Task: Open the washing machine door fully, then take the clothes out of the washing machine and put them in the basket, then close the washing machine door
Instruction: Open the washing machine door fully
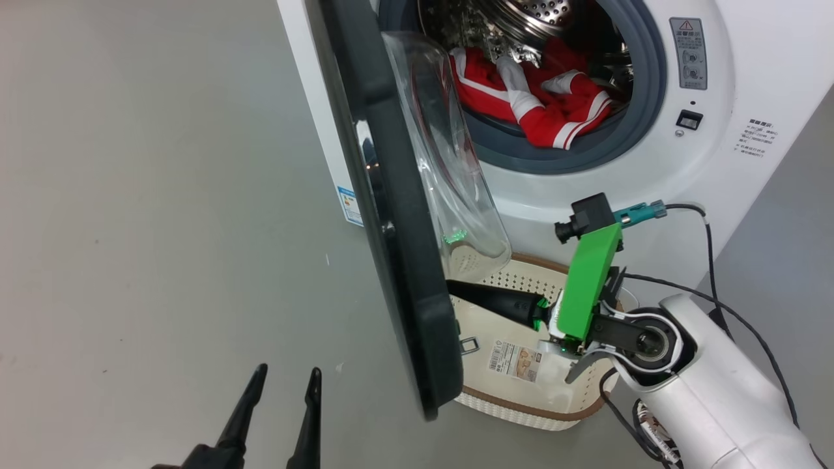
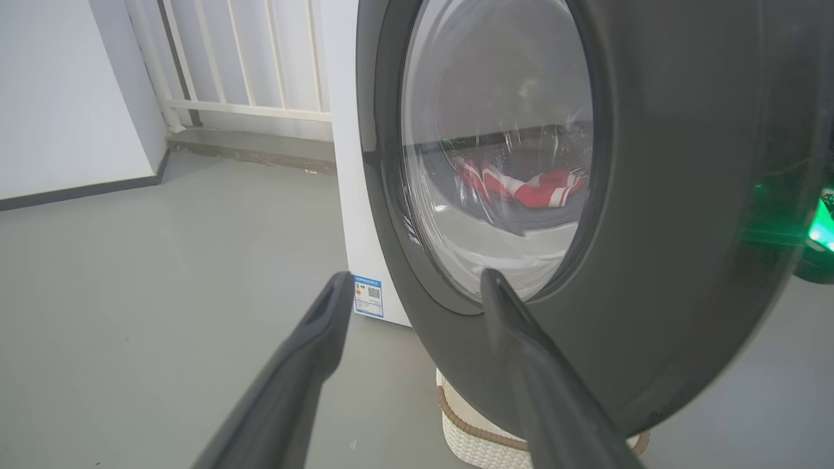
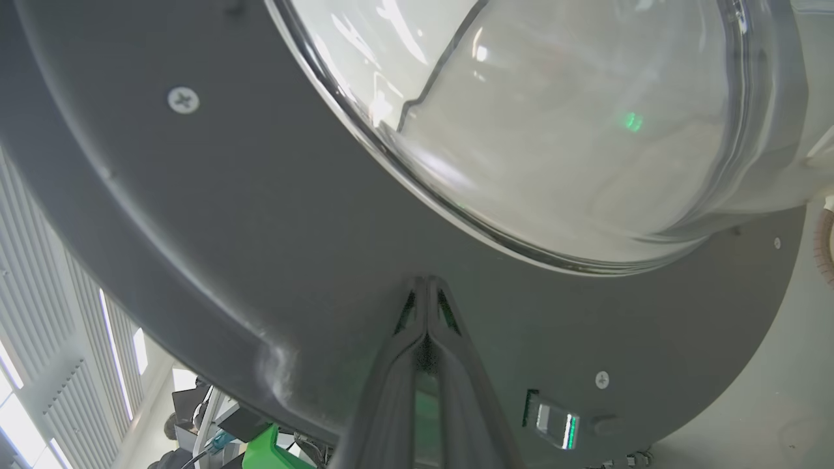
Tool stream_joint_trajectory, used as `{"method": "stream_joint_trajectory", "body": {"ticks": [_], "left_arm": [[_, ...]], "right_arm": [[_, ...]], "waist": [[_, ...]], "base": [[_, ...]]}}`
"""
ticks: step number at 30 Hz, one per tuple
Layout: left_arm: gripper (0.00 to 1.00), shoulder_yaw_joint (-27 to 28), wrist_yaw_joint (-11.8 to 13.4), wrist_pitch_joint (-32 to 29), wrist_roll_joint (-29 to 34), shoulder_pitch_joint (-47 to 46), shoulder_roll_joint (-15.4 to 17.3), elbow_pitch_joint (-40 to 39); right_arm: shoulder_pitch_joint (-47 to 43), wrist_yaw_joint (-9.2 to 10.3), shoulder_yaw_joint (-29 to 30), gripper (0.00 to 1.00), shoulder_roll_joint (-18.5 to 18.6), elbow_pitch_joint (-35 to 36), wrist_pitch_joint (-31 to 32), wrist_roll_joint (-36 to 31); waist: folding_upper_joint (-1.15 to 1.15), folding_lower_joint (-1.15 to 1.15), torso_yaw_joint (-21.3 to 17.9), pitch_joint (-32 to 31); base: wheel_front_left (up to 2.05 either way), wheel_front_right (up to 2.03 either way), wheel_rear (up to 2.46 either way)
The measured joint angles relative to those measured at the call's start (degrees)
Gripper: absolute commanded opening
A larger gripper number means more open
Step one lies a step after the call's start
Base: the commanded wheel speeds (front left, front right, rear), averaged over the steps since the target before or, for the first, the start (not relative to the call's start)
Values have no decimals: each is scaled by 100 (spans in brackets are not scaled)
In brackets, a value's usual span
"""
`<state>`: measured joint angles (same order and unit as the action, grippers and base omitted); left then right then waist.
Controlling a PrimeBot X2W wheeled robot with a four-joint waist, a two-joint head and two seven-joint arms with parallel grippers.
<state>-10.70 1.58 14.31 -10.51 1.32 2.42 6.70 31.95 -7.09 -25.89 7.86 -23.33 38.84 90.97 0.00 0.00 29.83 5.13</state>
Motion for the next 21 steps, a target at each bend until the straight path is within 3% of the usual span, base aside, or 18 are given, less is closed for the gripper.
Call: {"method": "stream_joint_trajectory", "body": {"ticks": [21], "left_arm": [[100,168,152,0,-107,108,0,-105]], "right_arm": [[29,0,-511,0,-288,52,-86,-73]], "waist": [[0,0,64,77]], "base": [[0,0,0]]}}
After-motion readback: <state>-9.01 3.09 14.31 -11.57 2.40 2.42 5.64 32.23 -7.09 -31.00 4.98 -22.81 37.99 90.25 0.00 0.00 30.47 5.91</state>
